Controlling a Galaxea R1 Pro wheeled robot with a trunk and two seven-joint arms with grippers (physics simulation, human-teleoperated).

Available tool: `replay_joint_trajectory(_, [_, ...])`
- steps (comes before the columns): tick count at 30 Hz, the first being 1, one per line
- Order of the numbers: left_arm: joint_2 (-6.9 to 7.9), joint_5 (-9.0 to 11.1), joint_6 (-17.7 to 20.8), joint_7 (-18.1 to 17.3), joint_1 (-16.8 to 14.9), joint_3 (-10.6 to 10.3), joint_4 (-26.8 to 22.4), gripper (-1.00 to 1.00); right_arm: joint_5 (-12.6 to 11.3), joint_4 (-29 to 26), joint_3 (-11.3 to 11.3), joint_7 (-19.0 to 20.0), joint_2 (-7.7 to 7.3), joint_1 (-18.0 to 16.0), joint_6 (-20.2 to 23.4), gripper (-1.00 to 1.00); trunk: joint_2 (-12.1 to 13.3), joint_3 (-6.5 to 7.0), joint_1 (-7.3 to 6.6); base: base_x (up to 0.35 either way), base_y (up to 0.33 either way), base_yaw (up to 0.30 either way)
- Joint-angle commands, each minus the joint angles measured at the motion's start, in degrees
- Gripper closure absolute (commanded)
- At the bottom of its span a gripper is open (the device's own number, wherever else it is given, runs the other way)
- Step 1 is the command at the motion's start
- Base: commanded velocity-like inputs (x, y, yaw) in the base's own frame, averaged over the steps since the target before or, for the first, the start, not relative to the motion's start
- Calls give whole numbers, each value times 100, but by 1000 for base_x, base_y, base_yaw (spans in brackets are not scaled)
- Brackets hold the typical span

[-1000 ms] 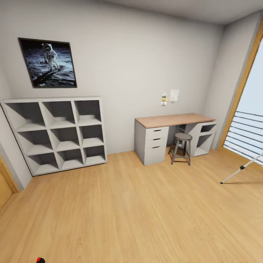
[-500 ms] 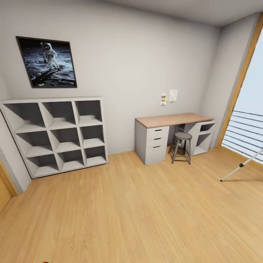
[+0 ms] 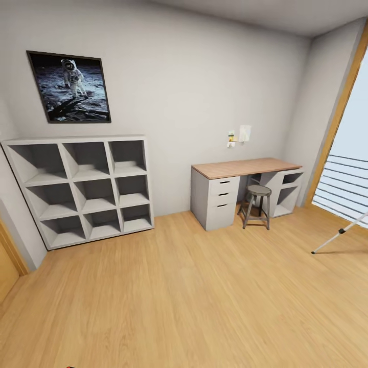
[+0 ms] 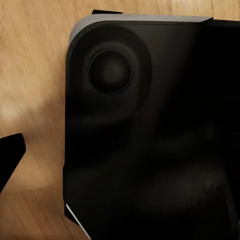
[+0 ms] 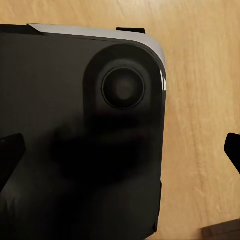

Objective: Attach the digital camera to the camera tripod in the bedroom.

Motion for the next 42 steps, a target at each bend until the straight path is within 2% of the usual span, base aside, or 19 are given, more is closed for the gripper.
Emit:
replay_joint_trajectory(1, [-1, 44, -9, -1, 2, 3, -7, -100, 5, -4, 3, -1, -1, 1, -12, -100, -2, -4, 0, 0, 9, 0])
replay_joint_trajectory(8, [4, 81, -16, -1, 2, 16, -11, -100, 5, -4, 3, -1, 4, 1, -12, -100, -2, -4, 0, 4, 4, 0])
replay_joint_trajectory(12, [7, 235, -14, -1, 2, 63, -10, -100, 5, -4, 3, -1, 7, 1, -12, -100, -2, -4, 0, 119, 1, 0])
replay_joint_trajectory(13, [14, 394, -12, -1, 2, 82, -7, -100, 5, -4, 3, -1, 8, 1, -12, -100, -2, -4, 0, 282, 0, 0])
replay_joint_trajectory(17, [11, 442, -14, -1, 2, 86, -5, -100, 5, -4, 3, -1, 8, 1, -12, -100, -2, -4, 0, 299, 0, 0])
replay_joint_trajectory(29, [8, 465, -10, -1, 2, 88, -3, -100, 5, -4, 3, -1, 13, 1, -12, -100, -2, -4, 0, 303, 52, 0])
replay_joint_trajectory(42, [8, 466, -9, -1, 2, 88, -6, -100, 5, -4, -2, -1, 34, 1, 0, -100, -2, -4, 0, 58, 24, 67])
